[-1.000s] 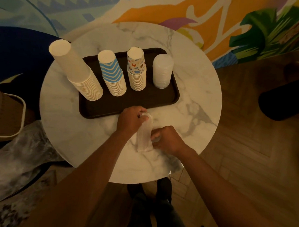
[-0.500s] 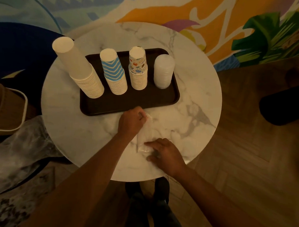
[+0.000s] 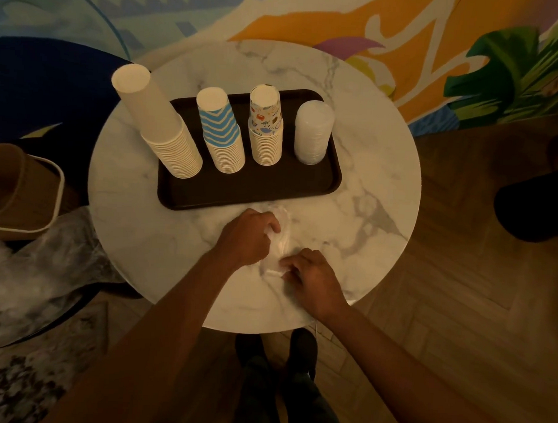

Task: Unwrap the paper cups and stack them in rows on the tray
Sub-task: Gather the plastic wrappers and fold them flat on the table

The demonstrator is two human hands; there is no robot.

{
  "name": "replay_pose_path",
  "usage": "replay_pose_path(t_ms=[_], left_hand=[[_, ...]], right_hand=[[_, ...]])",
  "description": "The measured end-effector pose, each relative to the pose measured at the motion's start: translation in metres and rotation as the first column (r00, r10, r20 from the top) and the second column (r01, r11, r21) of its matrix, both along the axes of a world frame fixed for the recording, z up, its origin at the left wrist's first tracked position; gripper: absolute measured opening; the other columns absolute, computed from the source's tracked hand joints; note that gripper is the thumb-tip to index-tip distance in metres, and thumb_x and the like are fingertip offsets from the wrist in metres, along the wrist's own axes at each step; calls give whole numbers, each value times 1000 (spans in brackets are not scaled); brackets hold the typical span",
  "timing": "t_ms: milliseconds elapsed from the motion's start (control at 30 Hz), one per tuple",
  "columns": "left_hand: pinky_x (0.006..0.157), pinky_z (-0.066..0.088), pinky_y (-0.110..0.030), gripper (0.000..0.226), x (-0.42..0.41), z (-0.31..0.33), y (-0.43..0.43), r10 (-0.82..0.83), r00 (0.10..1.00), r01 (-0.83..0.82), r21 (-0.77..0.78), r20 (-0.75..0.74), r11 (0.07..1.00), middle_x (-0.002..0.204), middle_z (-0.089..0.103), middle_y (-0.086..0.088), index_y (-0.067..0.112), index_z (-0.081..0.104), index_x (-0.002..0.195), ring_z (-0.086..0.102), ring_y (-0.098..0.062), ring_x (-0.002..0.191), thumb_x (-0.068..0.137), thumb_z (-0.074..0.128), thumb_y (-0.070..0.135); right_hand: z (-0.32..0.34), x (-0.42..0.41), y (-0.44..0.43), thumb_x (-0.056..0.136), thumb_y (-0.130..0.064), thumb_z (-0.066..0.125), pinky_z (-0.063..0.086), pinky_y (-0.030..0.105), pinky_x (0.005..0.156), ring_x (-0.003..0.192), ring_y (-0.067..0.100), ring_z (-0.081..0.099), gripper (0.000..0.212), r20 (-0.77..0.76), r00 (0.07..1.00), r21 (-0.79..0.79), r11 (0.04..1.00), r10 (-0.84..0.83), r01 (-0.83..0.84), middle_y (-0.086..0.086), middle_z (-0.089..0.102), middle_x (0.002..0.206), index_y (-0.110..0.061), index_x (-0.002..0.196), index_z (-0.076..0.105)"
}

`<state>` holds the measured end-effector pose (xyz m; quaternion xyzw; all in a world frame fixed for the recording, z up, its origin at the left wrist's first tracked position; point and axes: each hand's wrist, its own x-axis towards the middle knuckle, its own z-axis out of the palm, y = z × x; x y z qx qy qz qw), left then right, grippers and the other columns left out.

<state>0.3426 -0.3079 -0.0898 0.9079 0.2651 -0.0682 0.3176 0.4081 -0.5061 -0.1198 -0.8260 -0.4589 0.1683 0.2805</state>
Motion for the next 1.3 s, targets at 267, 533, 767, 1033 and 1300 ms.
replay_pose_path(t_ms=[267,533,767,1033,1300], left_hand=[[102,34,-29,52,-61,7,-27,-177,969,166,71,172,983,127,59,20,37,64,122,45,-4,125,70,73,39],[87,50,-40,29,-56,-16,-37,108,971,-102,-39,213,994,104,74,12,28,76,112,56,-12,98,99,58,47],[77,59,-32,28,-38,-18,-34,348,926,-329,-140,147,934,93,76,9,25,76,107,70,-7,84,95,64,48],[77,57,-31,33,-29,-16,-37,463,869,-450,-108,178,886,114,57,9,30,67,114,66,-10,84,85,78,40],[90,49,-42,40,-51,-26,-23,-39,971,-5,182,237,983,119,65,10,26,72,118,51,-16,106,82,78,43]], right_hand=[[4,13,5,96,-34,53,43,29,83,92,23,56,27,90,996,-17,1000,24,-23,2,61,99,-16,99,73],[10,21,17,102,-44,45,44,32,82,88,19,53,42,43,997,-69,996,58,-55,1,63,98,-13,89,69],[14,31,35,102,-50,51,35,31,68,72,19,50,47,-75,995,-189,981,-68,53,-5,49,70,-33,60,38],[22,45,67,94,-54,61,38,29,59,72,22,65,44,-164,962,-487,866,-218,113,-2,57,63,-18,68,58],[40,73,91,83,-39,75,53,35,82,94,28,70,31,-298,909,-620,783,-291,47,14,74,96,-8,88,72]])
